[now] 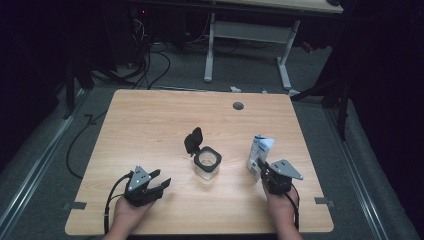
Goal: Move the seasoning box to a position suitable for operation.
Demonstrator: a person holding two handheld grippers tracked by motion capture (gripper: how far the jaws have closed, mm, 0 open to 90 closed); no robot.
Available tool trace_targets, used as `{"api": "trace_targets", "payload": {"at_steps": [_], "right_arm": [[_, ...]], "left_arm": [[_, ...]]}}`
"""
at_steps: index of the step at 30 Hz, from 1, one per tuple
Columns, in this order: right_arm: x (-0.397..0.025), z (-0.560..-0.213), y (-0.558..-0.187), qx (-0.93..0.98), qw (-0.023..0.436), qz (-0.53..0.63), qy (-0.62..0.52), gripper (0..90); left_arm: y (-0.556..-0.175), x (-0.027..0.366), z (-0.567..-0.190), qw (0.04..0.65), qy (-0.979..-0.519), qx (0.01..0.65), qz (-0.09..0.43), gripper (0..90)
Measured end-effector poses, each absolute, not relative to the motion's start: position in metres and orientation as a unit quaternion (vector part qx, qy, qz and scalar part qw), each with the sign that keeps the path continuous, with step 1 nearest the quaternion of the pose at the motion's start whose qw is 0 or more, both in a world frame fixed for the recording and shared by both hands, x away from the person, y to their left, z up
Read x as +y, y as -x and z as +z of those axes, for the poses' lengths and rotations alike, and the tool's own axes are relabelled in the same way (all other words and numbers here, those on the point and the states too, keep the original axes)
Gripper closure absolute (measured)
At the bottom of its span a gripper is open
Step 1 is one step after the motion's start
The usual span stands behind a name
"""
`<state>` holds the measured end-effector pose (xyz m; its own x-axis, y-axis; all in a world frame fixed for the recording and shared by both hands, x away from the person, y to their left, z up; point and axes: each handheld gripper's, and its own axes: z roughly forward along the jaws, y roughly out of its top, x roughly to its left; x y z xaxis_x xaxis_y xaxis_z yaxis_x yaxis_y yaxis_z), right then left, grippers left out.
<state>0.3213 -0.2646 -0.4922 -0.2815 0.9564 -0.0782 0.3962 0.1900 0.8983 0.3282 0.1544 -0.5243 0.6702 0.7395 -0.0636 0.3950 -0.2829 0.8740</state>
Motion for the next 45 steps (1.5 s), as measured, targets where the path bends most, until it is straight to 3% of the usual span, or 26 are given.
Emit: {"api": "trace_targets", "payload": {"at_steps": [45], "right_arm": [[-0.271, -0.423, -0.344, 0.837, 0.163, 0.277, -0.442, 89.8]], "left_arm": [[-0.327, 0.155, -0.525, 0.486, -0.781, 0.351, 0.175, 44.0]]}}
